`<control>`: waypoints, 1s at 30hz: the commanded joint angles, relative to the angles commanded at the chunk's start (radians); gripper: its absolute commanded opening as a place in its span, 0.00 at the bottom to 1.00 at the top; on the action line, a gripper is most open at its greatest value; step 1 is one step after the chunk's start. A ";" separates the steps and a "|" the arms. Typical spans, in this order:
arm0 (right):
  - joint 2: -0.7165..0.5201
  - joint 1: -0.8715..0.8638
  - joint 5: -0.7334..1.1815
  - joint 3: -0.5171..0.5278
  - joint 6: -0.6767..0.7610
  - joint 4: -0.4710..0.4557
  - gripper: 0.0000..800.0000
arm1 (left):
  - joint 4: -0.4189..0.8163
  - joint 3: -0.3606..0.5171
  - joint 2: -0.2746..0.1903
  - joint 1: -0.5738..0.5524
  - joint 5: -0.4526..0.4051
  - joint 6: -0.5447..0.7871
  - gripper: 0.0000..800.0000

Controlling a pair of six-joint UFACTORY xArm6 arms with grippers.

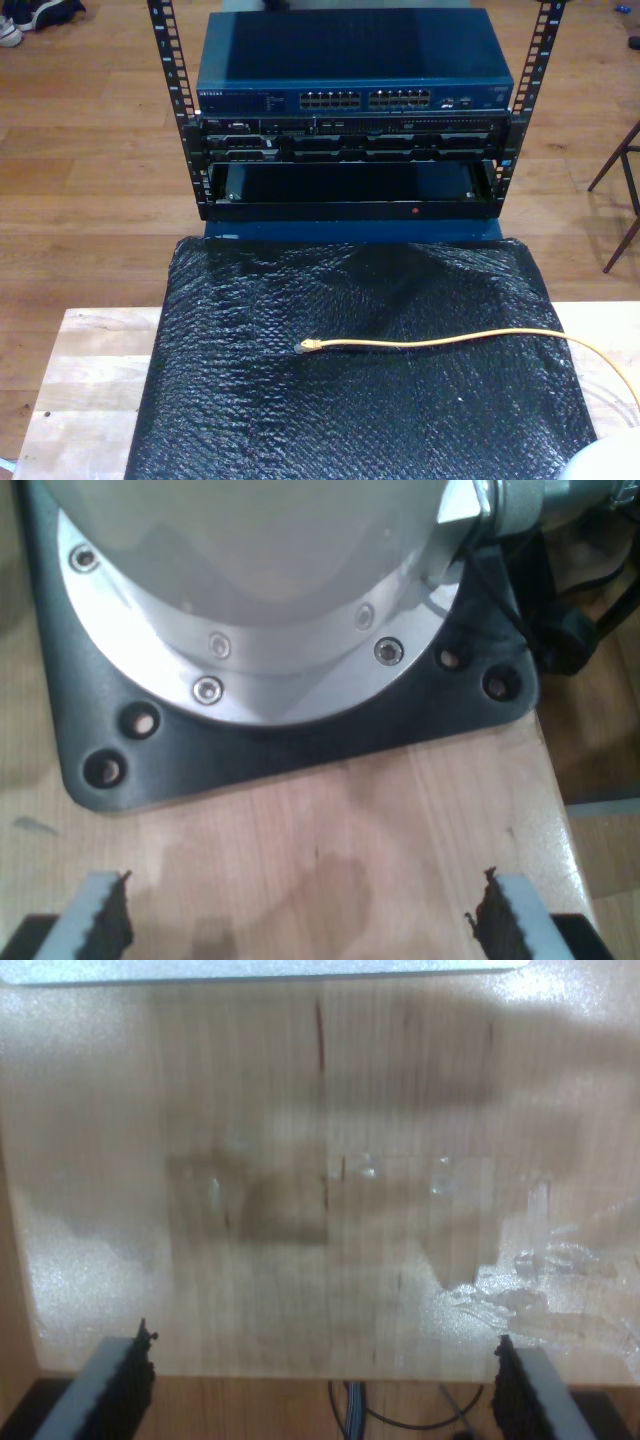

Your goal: Grab the cable and plug it in

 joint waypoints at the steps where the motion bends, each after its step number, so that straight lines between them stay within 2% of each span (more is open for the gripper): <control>1: 0.000 0.000 0.000 0.000 0.002 0.000 1.00 | 0.000 0.000 0.000 0.000 0.000 0.000 1.00; 11: -0.012 0.002 0.069 -0.046 0.003 0.006 1.00 | 0.000 -0.009 -0.002 0.000 0.015 -0.006 1.00; 22: -0.017 0.003 0.318 -0.227 0.011 0.015 1.00 | 0.009 -0.038 -0.012 0.000 0.057 -0.052 1.00; 30: -0.014 0.011 0.399 -0.347 0.041 0.109 1.00 | 0.014 -0.083 -0.023 -0.002 0.124 -0.055 1.00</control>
